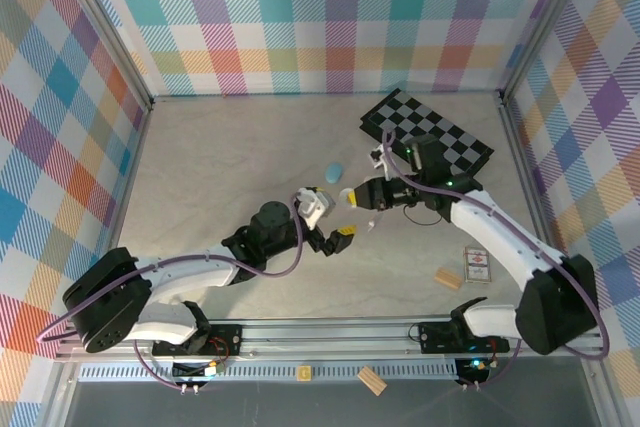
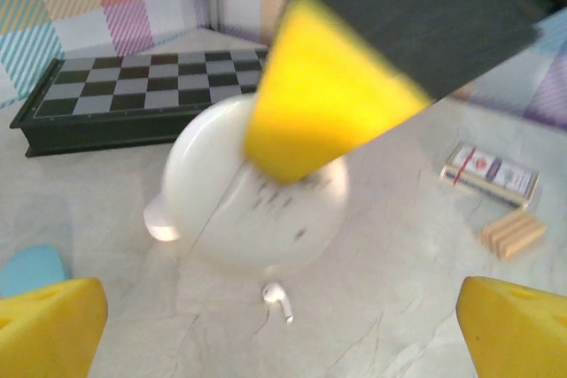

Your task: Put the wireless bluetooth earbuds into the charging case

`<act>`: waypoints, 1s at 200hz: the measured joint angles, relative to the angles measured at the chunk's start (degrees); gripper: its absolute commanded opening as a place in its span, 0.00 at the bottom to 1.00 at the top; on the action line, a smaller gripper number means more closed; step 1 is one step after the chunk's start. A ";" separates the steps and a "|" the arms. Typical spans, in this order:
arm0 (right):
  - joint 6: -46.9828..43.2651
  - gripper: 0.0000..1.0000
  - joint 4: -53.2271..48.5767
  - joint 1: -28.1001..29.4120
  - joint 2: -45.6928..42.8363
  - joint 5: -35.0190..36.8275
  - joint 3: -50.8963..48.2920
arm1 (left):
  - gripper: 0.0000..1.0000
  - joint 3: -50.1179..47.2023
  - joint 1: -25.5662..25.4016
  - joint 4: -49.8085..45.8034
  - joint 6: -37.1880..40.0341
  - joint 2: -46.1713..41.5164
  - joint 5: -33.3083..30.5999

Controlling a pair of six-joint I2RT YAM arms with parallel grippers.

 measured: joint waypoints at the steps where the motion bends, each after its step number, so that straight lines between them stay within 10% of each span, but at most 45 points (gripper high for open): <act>1: -0.02 0.16 0.33 -0.04 -0.37 0.00 -0.09 | 0.99 -0.11 0.07 0.37 -0.28 0.04 0.13; 71: 3.85 0.15 21.77 -1.27 -13.46 -8.09 -6.34 | 0.82 -0.13 2.36 28.92 -19.87 8.15 14.99; 200: -0.83 0.14 22.58 -1.27 -14.67 -17.62 -6.80 | 0.44 3.69 2.36 33.86 -25.24 8.20 26.97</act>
